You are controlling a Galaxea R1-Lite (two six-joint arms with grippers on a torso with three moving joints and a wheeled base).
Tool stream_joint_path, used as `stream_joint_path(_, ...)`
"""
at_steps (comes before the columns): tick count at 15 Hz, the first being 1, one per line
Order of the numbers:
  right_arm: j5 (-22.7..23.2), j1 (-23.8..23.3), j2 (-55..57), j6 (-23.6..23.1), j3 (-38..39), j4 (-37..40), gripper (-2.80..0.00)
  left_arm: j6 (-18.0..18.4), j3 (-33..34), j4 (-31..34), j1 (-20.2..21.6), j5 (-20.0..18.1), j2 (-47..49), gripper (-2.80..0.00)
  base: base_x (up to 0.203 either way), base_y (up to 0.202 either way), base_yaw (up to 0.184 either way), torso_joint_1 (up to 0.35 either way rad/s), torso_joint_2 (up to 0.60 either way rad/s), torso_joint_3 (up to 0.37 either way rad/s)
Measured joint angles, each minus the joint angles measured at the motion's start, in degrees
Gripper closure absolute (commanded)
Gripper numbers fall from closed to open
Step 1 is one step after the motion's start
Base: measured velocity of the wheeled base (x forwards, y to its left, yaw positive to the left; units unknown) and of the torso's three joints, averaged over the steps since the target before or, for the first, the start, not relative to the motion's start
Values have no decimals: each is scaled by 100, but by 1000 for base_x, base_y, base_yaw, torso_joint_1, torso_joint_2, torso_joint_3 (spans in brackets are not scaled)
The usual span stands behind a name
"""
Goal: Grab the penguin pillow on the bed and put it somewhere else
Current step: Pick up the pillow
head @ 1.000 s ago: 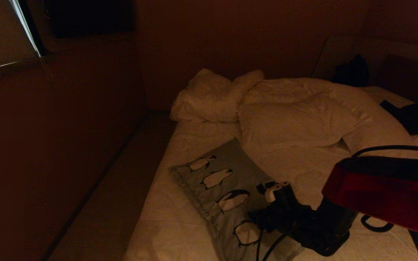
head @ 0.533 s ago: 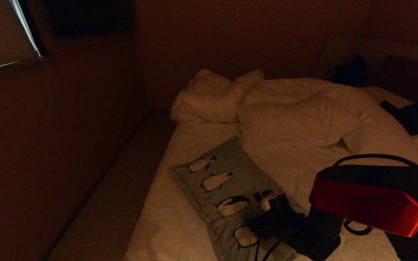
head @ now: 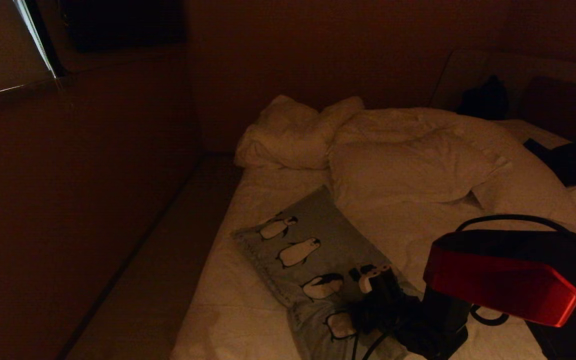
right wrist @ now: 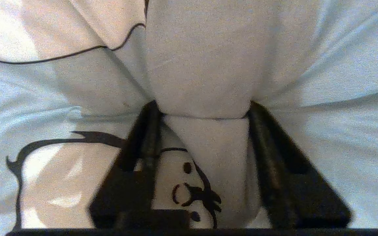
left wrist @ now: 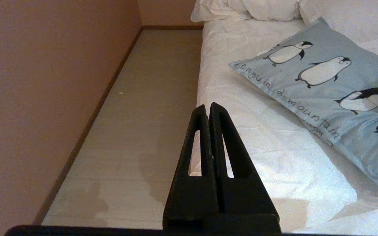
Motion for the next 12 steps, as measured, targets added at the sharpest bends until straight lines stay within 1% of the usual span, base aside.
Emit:
stream_joint_path(8,0,0,3,23,-52,11,0,2,0,0,0,0,0,0,0,0,0,0,0,0)
stream_joint_path(12,0,-23,-341,95,-35,60,0,0,0,0,-2,2,0,0,0,0,0,0,0,0)
